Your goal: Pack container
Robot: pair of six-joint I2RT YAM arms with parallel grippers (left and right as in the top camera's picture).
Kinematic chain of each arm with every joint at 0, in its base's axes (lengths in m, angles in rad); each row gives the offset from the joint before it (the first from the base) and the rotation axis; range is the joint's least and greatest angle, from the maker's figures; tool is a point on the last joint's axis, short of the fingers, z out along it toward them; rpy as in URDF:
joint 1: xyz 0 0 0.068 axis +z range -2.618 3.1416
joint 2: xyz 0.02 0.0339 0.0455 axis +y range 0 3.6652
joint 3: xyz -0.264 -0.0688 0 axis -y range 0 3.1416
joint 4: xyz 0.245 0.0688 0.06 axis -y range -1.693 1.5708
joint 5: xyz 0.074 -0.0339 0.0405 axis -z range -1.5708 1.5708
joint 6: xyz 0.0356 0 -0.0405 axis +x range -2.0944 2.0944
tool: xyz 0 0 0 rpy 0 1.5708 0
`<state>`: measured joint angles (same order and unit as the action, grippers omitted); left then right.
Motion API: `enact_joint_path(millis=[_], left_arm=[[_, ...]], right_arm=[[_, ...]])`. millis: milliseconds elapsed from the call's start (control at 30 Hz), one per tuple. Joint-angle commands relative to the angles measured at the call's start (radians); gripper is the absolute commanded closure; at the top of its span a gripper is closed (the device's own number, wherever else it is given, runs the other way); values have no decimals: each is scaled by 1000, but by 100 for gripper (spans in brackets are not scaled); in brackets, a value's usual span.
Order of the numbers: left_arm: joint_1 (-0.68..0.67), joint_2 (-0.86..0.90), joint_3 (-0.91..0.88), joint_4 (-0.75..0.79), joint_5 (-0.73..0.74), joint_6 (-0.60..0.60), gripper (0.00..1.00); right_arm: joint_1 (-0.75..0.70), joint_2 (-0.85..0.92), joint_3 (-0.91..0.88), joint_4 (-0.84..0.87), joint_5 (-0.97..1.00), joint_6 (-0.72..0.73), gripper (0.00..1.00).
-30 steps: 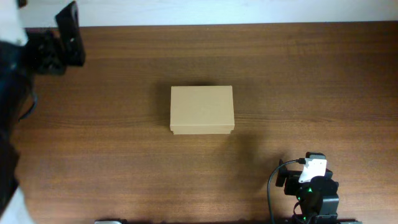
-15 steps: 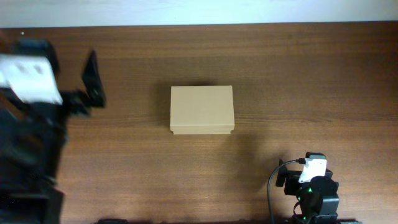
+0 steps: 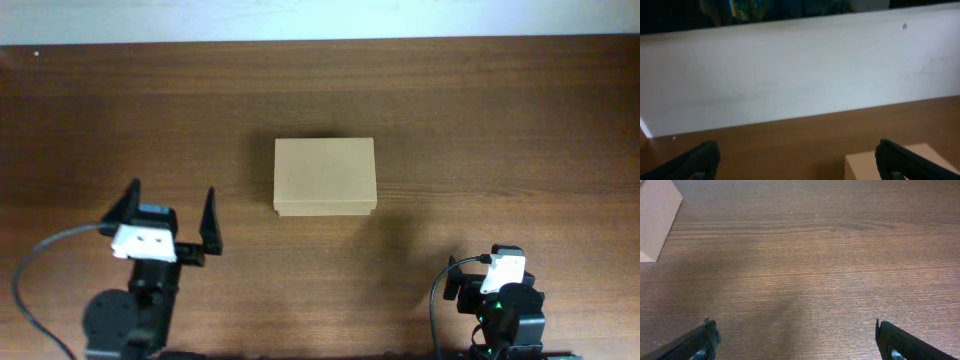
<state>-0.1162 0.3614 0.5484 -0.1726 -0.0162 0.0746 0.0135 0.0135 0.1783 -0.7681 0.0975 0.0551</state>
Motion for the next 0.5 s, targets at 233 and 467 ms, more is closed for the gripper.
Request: enact_joint_path(millis=[233,467], left_arm=[[18,-261,-327,67,-7,9,1],[55,-346,-418,76,-7,9,1]], right_arm=[[-7,-10,-11,1,12,3,1],[-7,-10,-11,1,12,3,1]])
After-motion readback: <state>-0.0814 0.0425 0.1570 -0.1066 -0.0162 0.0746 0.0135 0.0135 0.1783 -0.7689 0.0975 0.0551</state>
